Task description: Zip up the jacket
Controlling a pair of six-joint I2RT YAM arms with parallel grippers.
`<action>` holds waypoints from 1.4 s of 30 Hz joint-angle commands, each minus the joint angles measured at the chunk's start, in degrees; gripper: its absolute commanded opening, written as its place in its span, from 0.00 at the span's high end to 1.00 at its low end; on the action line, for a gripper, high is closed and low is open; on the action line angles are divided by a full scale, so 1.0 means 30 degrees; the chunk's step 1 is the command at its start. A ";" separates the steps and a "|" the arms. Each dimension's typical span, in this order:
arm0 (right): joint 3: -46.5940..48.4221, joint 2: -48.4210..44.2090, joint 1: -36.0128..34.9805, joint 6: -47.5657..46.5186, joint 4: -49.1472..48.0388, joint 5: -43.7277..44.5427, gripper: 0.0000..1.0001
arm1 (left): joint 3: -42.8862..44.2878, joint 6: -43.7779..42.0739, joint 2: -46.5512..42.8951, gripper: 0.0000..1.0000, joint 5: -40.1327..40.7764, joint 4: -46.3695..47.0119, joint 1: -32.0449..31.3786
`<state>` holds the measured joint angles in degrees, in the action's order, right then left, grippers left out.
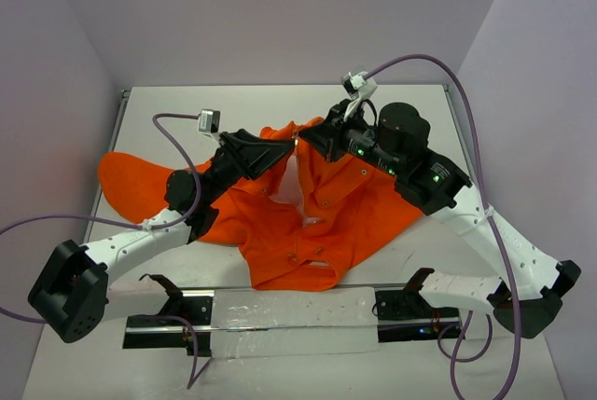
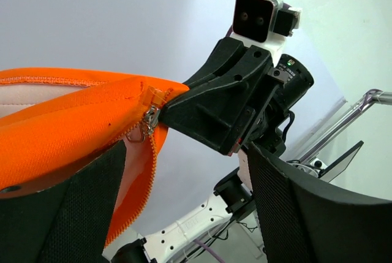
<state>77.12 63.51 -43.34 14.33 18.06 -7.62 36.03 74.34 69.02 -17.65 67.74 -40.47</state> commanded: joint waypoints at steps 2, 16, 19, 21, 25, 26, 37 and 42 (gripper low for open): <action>0.0339 -0.1217 0.0234 0.0381 -0.2238 -0.0649 1.00 | 0.0176 -0.1244 -0.0423 0.10 0.0030 -0.0401 -0.0107; 0.1010 -0.0480 0.1931 0.2001 -0.1032 -0.5371 1.00 | 0.2615 -0.3729 0.0240 0.08 -0.0056 -0.2822 -0.0134; 0.1802 0.0157 0.1935 0.1641 0.0282 -0.5063 1.00 | 0.3222 -0.4505 -0.0028 0.08 0.0317 -0.3828 -0.0105; 0.2918 0.0808 0.1929 0.1152 0.2103 -0.3708 1.00 | 0.3925 -0.5185 -0.0228 0.08 0.0725 -0.5042 -0.0001; 0.3575 0.1066 0.1932 0.0645 0.2929 -0.2091 1.00 | 0.4621 -0.5626 -0.0231 0.09 0.0332 -0.5997 0.0045; 0.3589 0.1066 0.1935 0.0595 0.2923 -0.1922 1.00 | 0.4719 -0.5566 -0.0131 0.10 -0.0172 -0.5964 0.0062; 0.3607 0.1329 0.1948 0.0386 0.2709 -0.1651 1.00 | 0.2896 -0.3612 0.0554 0.23 -0.1833 -0.2297 0.0059; 0.3579 0.1417 0.1936 0.0322 0.2733 -0.1763 1.00 | 0.2373 -0.3275 0.0485 0.31 -0.1714 -0.1701 0.0071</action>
<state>85.15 67.91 -37.62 16.29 28.88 -13.06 43.71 63.39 71.05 -21.54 56.60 -40.40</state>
